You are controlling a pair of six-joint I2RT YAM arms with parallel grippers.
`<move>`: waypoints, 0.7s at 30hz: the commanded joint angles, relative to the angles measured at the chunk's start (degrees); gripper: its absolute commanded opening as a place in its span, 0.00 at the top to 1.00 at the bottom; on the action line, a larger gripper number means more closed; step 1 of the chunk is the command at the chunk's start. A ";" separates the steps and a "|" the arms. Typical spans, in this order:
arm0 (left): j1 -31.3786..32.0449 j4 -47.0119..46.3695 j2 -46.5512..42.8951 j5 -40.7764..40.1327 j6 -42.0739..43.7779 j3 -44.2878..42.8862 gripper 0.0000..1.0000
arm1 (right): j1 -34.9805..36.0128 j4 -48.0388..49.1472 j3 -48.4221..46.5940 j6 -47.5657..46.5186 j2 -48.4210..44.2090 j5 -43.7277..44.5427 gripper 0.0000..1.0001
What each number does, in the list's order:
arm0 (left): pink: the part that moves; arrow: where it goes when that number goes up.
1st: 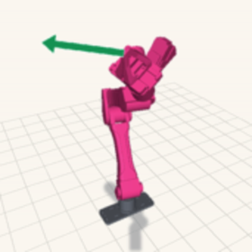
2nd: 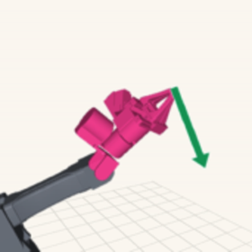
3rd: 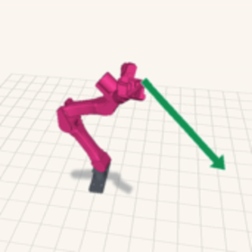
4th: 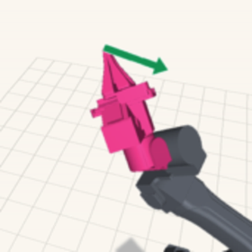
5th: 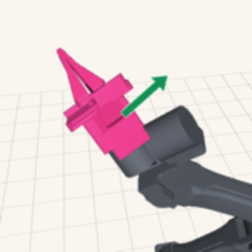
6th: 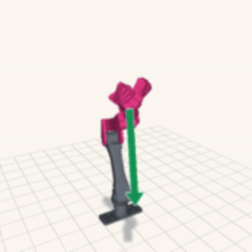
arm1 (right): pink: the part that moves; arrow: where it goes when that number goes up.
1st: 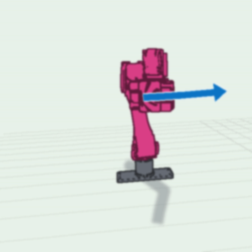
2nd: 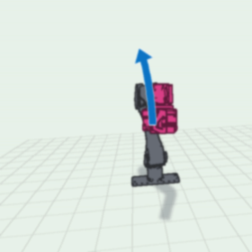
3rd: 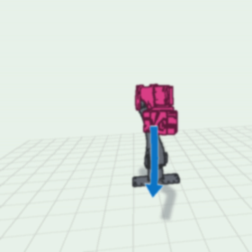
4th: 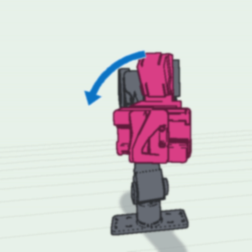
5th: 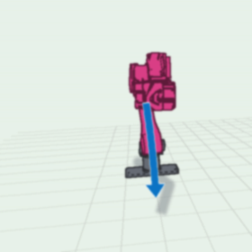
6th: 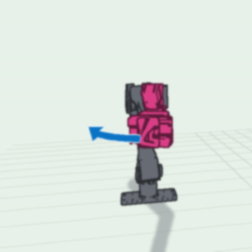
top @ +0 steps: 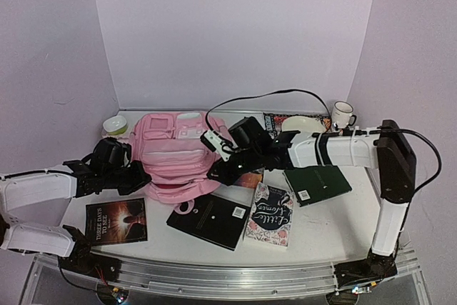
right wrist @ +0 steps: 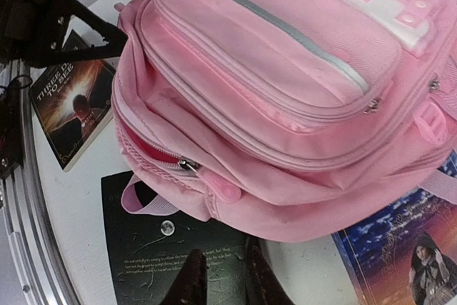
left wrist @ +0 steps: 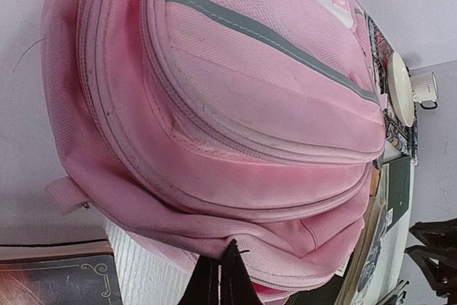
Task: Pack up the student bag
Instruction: Unzip the largest pocket of the student bag, then adjust the largest pocket of the bag to the student bag.
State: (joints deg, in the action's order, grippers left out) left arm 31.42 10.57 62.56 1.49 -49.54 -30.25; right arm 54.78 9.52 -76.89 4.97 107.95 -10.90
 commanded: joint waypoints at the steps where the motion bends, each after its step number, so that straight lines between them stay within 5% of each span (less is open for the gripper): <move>1: -0.22 -2.10 -0.14 2.63 1.56 -2.64 1.00 | 0.16 -0.14 -3.33 1.63 4.94 -5.12 0.73; 12: -0.15 -3.12 0.30 4.46 1.43 -2.40 1.00 | -0.44 2.39 -6.37 11.32 9.79 -5.62 0.47; 21: -0.13 -3.74 0.51 5.29 1.29 -2.01 1.00 | -2.35 9.98 -4.70 24.13 10.83 -9.28 0.44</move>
State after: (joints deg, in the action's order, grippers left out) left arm 31.38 10.48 63.07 4.80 -49.28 -30.30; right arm 53.41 14.53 -80.88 22.27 117.49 -17.69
